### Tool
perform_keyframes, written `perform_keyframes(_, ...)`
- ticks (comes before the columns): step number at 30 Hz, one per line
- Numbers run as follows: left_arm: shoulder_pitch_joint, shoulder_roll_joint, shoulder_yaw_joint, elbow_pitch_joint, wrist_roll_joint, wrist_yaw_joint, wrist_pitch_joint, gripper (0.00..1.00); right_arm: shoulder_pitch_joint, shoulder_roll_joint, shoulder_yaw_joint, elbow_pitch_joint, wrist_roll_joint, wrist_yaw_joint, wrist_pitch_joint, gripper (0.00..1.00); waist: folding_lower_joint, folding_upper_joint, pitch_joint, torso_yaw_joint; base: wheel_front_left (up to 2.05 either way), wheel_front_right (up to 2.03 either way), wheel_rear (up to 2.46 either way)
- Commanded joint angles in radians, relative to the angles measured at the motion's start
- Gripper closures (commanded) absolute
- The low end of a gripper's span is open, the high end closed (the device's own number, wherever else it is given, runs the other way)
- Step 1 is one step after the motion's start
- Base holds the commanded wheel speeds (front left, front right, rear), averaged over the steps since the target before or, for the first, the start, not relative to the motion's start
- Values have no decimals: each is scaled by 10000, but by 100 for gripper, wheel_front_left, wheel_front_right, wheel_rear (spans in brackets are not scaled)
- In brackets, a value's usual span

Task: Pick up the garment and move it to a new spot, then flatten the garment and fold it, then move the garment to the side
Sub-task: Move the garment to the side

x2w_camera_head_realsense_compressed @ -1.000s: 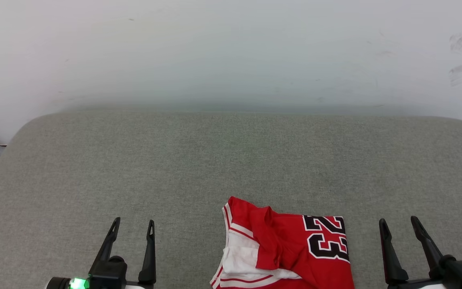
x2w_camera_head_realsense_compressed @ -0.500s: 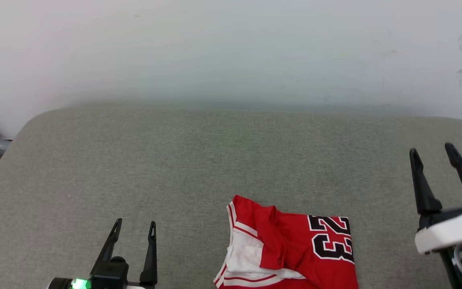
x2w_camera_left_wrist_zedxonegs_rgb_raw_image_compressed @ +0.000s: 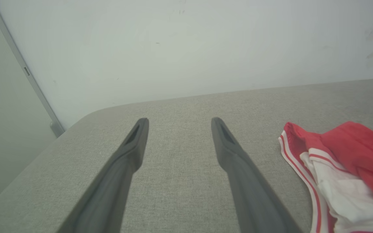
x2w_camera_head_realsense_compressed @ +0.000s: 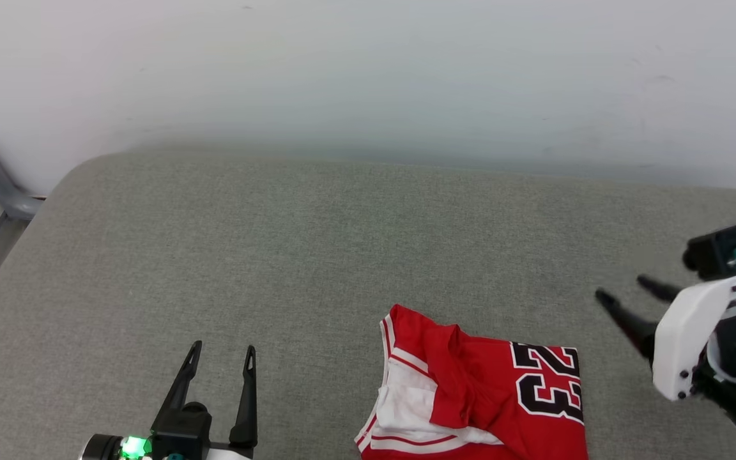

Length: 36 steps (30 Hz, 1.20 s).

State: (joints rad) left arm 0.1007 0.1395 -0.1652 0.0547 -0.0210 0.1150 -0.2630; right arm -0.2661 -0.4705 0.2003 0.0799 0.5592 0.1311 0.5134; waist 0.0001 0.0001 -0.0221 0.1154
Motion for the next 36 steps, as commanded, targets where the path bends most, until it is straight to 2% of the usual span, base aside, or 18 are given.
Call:
perform_keyframes(1, -48, -41, -26, -21, 22, 25, -22, 0, 2, -96, 107, 35, 187, -8, 276, 0, -1, -1, 20, 23, 0, 0, 0)
perform_keyframes(5, -119, -76, -84, -47, 36, 12, -22, 0, 324, -407, 601, 118, 1152, -8, 1786, 0, -1, -1, 148, 147, 0, 0, 0)
perform_keyframes(12, -423, -136, -172, -93, 61, -46, -22, 0, 587, -573, 900, 479, 2010, -8, 3050, 0, -1, -1, 622, 396, 0, 0, 0)
perform_keyframes(23, -995, -294, -361, -16, 73, -120, -22, 0, 619, -156, 1162, 1581, 2455, -8, 3154, 0, -1, -1, 1469, 830, 0, 0, 0)
perform_keyframes(29, -1228, -354, -387, 64, 61, -131, -22, 0, 893, 54, 1986, 2188, 2662, -7, 2950, 0, -1, -1, 1713, 935, 0, 0, 0)
perform_keyframes(33, -1294, -350, -355, 118, 64, -114, -22, 0, 790, 45, 2469, 2305, 2691, -7, 2408, 0, -1, -1, 1737, 909, 0, 0, 0)
perform_keyframes(34, -1280, -333, -327, 132, 66, -99, -22, 0, 715, 13, 2488, 2315, 2660, -7, 2156, 72, -1, -1, 1717, 880, 0, 0, 0)
perform_keyframes(35, -1265, -324, -310, 147, 62, -86, -22, 0, 625, -41, 2539, 2320, 2665, -7, 1999, 100, -1, -1, 1685, 847, 0, 0, 0)
perform_keyframes(36, -1238, -312, -294, 157, 55, -67, -22, 0, 549, -89, 2584, 2321, 2716, -7, 1854, 100, -1, -1, 1644, 812, 0, 0, 0)
